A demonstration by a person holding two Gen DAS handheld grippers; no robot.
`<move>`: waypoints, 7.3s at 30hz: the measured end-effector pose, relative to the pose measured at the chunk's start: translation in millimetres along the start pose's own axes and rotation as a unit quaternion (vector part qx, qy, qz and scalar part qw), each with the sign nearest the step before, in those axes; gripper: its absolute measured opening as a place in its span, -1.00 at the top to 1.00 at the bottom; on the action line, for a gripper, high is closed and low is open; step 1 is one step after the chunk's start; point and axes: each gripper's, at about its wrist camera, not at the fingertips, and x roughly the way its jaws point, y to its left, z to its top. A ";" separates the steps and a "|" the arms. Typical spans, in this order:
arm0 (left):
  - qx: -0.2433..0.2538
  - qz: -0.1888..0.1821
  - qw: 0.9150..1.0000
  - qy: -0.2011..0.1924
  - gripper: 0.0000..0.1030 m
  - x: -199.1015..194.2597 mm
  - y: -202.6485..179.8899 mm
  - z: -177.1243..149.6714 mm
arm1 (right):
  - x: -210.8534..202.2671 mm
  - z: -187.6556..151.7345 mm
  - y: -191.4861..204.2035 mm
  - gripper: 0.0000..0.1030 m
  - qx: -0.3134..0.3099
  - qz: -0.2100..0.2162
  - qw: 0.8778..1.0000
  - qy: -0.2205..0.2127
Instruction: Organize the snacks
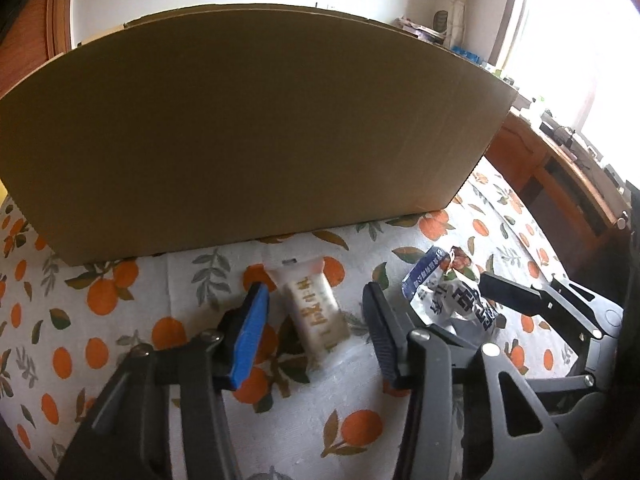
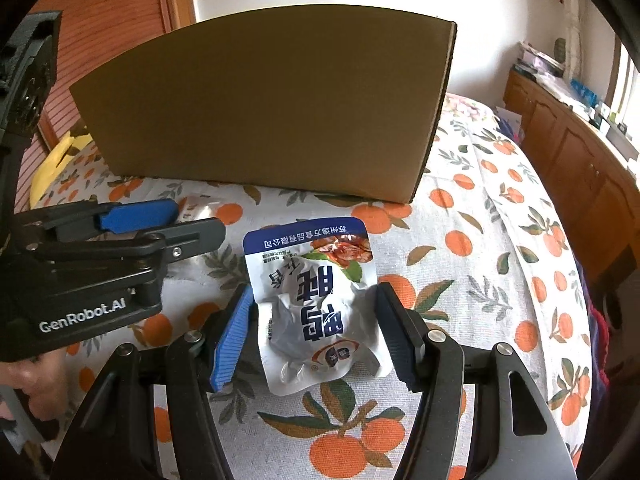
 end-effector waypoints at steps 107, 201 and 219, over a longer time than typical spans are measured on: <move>0.041 0.041 0.993 -0.103 0.52 -39.6 60.4 115.5 | -8.4 153.7 2.0 -0.22 -0.006 0.054 0.994 -0.090; 0.009 0.164 0.962 -0.220 -1.00 -302.6 -32.4 -134.1 | -288.2 -67.4 44.5 -1.00 0.039 -0.028 0.975 -0.217; 0.012 0.166 0.960 -0.224 -1.00 -306.6 -34.9 -138.1 | -294.4 -67.6 48.2 -1.00 0.036 -0.035 0.973 -0.224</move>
